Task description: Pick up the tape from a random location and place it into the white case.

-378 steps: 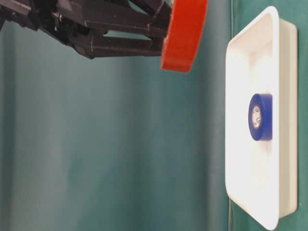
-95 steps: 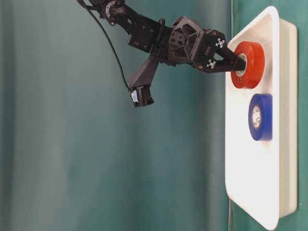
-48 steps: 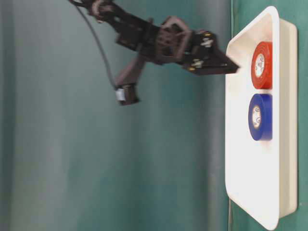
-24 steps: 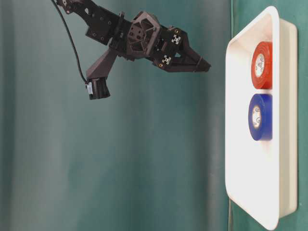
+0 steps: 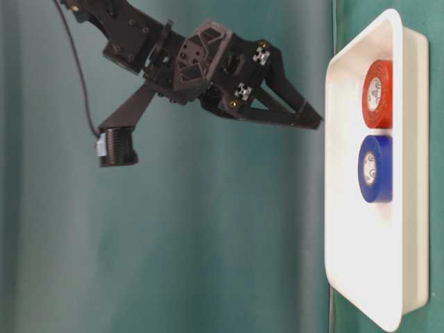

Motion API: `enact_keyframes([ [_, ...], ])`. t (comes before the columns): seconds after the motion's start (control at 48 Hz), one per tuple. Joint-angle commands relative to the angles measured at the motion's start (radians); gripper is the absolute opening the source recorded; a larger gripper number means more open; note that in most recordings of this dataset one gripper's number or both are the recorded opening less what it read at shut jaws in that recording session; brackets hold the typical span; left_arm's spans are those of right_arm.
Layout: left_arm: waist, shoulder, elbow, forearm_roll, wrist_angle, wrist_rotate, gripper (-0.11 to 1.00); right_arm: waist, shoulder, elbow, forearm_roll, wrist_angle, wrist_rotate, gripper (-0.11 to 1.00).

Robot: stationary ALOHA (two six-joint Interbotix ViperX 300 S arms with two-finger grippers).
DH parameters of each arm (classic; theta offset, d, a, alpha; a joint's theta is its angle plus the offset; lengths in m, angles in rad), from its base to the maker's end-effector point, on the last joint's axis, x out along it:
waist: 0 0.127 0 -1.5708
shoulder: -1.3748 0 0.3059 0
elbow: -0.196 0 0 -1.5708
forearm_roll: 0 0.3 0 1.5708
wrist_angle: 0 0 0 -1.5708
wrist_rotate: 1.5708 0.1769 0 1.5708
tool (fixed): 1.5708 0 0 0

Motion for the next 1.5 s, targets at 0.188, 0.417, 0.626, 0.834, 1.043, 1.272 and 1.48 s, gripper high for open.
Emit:
enact_keyframes([
  [0.188,0.002,0.002,-0.012,-0.002,-0.005,-0.002,0.94,0.081,-0.028,-0.023,0.003,-0.038,0.002,0.84],
  [0.417,0.002,0.000,-0.012,-0.002,-0.005,-0.002,0.94,0.094,-0.086,-0.005,0.005,-0.035,0.002,0.84],
  [0.626,0.003,-0.002,-0.012,-0.002,-0.005,-0.002,0.94,0.120,-0.222,0.054,0.005,-0.040,0.002,0.84],
  [0.834,0.002,-0.003,-0.014,-0.002,-0.005,-0.002,0.94,0.126,-0.388,0.156,0.009,-0.086,0.002,0.84],
  [1.043,0.002,-0.005,-0.012,-0.002,-0.008,0.000,0.94,0.126,-0.565,0.259,0.023,-0.129,0.002,0.84],
  [1.272,0.002,-0.006,-0.012,-0.002,-0.008,0.000,0.94,0.126,-0.736,0.365,0.032,-0.155,0.002,0.84],
  [1.48,0.002,-0.006,-0.012,-0.002,-0.005,0.000,0.94,0.126,-0.861,0.483,0.041,-0.186,0.003,0.84],
])
